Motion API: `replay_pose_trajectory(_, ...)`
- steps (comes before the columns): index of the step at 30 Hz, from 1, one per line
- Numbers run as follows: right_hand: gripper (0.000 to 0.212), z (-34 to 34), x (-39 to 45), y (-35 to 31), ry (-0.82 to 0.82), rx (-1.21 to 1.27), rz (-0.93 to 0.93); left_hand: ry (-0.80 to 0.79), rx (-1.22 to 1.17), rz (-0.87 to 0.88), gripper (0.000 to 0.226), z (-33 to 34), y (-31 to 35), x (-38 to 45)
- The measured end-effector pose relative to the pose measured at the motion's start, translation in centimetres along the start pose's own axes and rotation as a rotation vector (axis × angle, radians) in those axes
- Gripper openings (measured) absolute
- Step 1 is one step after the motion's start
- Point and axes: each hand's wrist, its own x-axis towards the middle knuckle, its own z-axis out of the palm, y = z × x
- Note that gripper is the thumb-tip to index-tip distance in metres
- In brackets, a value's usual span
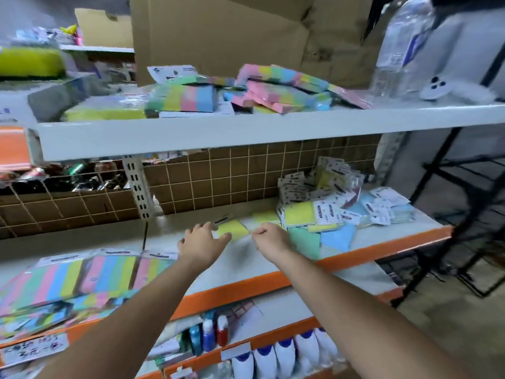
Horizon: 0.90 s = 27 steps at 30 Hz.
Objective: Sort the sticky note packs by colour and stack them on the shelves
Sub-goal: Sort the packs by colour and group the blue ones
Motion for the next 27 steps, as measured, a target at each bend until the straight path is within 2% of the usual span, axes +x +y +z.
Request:
replay_pose_trajectory(5, 0.013, -6.3, 3.2, 5.0, 0.072, 0.031, -0.003, -0.040, -0.051, 0.021, 0.051, 4.0, 7.4, 1.5)
replay_pose_trajectory(12, 0.017, -15.2, 9.1, 12.5, 0.150, 0.005, -0.002, -0.075, -0.061, 0.063, 0.054, 10.1, 18.1, 4.5)
replay_pose_trajectory(15, 0.019, -18.0, 10.9, 15.0, 0.136, 0.033, -0.001, -0.097, -0.091, 0.061, 0.053, 12.4, 21.8, 5.3)
replay_pose_trajectory(20, 0.016, -22.2, 13.7, 17.6, 0.158, 0.065, 0.002, -0.128, -0.117, 0.071, 0.060, 15.4, 26.1, 6.9)
replay_pose_trajectory(27, 0.013, -26.9, 16.7, 20.5, 0.188, 0.089, 0.010, -0.108, -0.087, 0.101, 0.050, 17.0, 29.9, 8.4)
